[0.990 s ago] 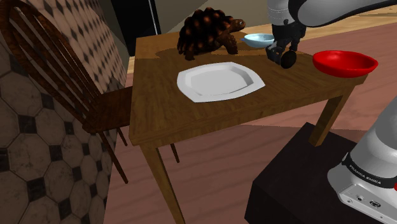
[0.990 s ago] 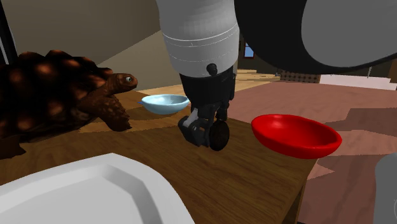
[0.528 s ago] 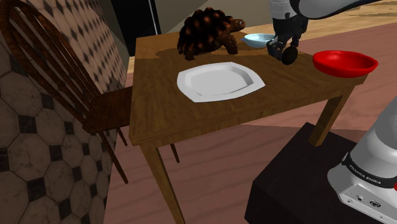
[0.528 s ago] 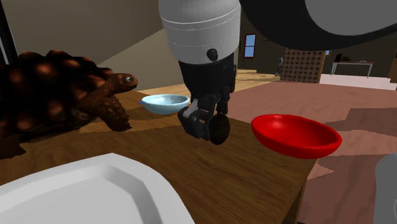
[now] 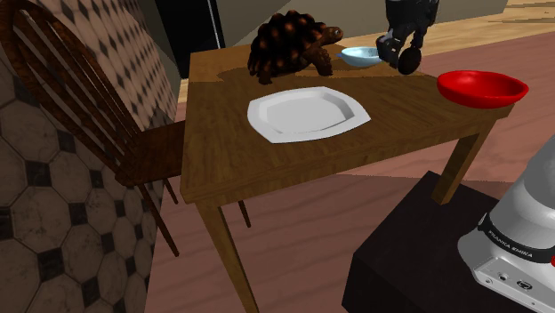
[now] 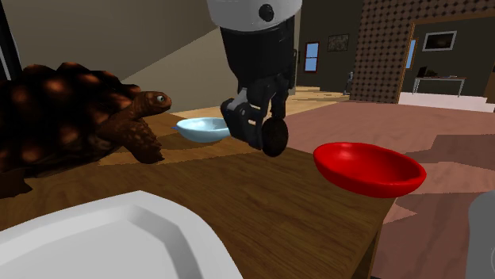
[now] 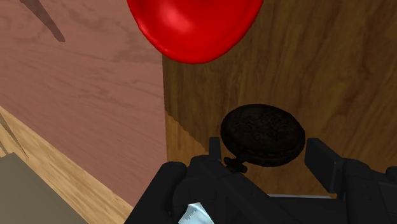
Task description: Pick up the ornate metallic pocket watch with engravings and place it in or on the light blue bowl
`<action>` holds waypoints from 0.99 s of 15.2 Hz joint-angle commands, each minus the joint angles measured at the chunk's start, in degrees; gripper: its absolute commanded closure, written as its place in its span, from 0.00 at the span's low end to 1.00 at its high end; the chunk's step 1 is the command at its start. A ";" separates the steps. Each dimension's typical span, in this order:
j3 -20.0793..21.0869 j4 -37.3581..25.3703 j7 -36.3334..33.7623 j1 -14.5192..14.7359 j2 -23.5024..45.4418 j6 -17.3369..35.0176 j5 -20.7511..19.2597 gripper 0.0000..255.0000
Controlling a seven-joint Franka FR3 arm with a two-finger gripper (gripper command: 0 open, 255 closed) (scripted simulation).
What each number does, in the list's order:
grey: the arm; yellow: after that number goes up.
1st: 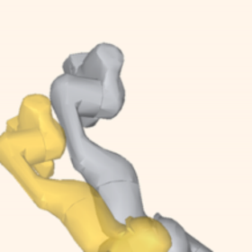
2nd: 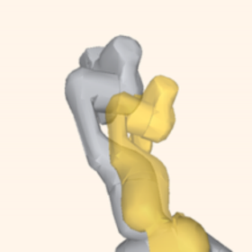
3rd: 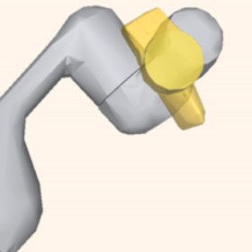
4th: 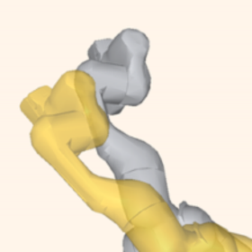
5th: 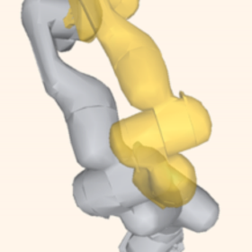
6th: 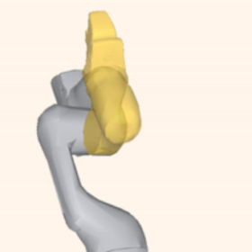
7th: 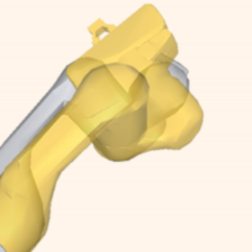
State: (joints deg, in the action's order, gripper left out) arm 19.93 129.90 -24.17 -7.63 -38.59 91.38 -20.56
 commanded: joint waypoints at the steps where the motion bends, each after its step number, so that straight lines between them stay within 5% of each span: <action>1: -0.11 -1.91 0.76 -0.26 0.41 -1.30 -0.18 1.00; 11: -0.06 -10.94 3.80 -1.32 2.48 -7.50 -0.86 1.00; 15: -1.61 -13.69 5.29 -2.99 6.94 -4.97 -2.86 1.00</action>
State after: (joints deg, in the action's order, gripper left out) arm 18.61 117.30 -19.20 -10.12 -33.16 85.80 -22.87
